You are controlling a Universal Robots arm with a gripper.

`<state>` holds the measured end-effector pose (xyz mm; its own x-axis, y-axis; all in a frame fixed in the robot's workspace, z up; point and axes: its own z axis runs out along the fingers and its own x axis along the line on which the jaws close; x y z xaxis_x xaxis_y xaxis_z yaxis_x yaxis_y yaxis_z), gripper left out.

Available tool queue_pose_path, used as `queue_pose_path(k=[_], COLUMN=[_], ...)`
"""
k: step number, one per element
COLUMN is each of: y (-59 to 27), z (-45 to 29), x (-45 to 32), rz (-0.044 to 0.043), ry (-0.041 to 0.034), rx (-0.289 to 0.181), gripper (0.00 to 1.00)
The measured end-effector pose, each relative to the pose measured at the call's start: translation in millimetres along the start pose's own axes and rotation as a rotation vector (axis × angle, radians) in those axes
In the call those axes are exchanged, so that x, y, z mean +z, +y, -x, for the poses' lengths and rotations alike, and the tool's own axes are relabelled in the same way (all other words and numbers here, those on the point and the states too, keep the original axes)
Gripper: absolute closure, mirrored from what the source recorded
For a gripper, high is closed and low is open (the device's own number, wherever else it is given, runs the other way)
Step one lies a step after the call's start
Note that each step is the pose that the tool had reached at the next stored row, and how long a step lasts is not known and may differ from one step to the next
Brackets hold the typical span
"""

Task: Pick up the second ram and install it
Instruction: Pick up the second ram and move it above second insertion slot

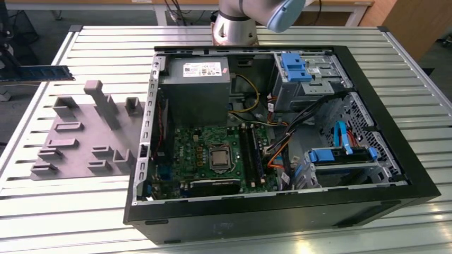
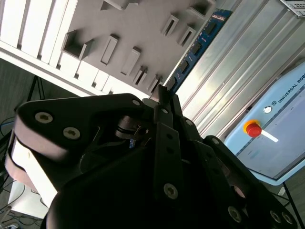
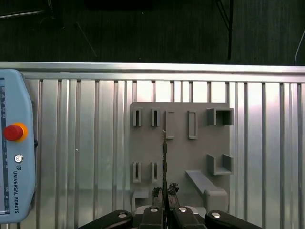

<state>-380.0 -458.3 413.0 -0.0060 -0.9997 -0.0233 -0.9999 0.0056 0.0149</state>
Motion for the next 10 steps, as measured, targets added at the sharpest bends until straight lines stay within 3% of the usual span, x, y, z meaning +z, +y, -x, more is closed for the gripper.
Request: queue_pose_path(k=[10], y=[-12.8], z=[0.1], x=[-0.1], rz=[0.0], ry=[0.0], rx=[0.0], gripper=[0.86])
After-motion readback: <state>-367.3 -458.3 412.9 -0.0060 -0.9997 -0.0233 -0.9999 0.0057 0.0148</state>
